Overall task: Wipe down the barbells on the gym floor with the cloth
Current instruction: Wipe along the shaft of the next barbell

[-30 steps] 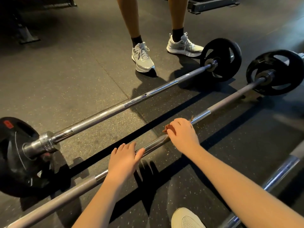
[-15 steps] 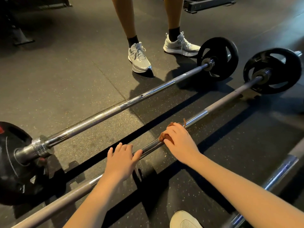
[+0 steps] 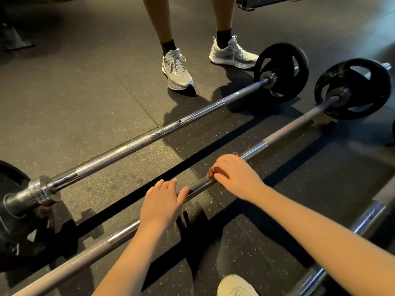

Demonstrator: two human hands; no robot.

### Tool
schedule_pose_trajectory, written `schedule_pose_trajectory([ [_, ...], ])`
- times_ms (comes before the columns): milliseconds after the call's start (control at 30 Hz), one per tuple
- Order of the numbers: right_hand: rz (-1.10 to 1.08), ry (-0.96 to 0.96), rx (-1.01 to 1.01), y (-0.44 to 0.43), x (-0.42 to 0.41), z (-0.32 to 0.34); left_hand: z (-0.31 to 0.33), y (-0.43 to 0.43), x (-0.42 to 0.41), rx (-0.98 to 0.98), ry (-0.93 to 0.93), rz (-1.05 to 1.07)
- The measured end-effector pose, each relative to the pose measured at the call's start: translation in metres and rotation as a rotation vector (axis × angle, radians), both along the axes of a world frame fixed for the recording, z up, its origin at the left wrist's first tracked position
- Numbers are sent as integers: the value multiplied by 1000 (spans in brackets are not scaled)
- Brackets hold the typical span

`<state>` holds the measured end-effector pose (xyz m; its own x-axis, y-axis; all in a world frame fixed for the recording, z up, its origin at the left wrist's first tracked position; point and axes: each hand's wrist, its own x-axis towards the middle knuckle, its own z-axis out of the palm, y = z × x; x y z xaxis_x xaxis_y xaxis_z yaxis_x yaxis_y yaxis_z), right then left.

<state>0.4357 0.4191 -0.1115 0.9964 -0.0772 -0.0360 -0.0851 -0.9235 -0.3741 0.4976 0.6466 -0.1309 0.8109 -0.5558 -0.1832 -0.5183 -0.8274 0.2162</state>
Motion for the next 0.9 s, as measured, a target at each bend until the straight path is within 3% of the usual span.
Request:
schedule_pose_trajectory([
  [167, -326, -45, 19, 2, 9, -9, 1, -2, 1, -7, 50, 26],
  [233, -211, -84, 28, 16, -8, -18, 1, -3, 1, -7, 52, 28],
  [333, -35, 14, 10, -2, -8, -5, -1, -2, 3, 7, 49, 22],
  [533, -242, -16, -65, -6, 15, -1, -2, -1, 3, 33, 54, 19],
  [900, -120, 225, -132, -6, 6, 15, 8, -6, -3, 59, 118, 93],
])
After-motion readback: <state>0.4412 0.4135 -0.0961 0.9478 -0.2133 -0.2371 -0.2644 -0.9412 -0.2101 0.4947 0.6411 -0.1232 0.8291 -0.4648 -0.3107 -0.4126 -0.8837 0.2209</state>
